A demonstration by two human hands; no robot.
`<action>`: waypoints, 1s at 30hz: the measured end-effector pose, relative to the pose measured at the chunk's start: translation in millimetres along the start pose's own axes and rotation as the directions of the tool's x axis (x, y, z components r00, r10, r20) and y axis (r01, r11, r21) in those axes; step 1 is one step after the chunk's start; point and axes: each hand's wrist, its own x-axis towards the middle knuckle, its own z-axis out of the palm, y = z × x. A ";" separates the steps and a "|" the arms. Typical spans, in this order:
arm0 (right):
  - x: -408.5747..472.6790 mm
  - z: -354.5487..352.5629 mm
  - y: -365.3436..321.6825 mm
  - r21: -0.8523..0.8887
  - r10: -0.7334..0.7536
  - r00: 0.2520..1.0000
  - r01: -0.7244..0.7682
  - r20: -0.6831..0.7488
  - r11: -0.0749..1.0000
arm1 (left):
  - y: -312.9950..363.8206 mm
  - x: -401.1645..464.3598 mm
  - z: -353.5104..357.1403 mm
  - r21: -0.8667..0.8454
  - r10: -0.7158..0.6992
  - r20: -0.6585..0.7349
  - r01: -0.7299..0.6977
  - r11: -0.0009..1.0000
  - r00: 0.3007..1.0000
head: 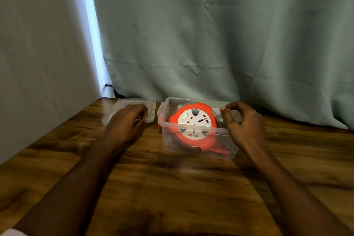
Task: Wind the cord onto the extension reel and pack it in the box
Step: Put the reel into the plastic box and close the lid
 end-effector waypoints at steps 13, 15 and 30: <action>-3.2 -2.0 0.0 -0.044 -0.010 1.000 0.011 0.015 0.999 | 4.7 17.7 -20.2 0.047 0.073 -0.374 -0.060 0.997 0.925; -3.5 -0.4 1.4 -0.051 -0.006 1.000 0.007 0.017 0.999 | 19.9 29.0 -43.5 -0.185 -0.065 -0.529 -0.040 0.982 0.846; 0.4 -9.6 4.8 0.663 -0.008 0.995 0.072 -0.099 0.746 | 98.2 61.0 -30.8 -0.895 -0.524 0.329 0.436 0.093 0.786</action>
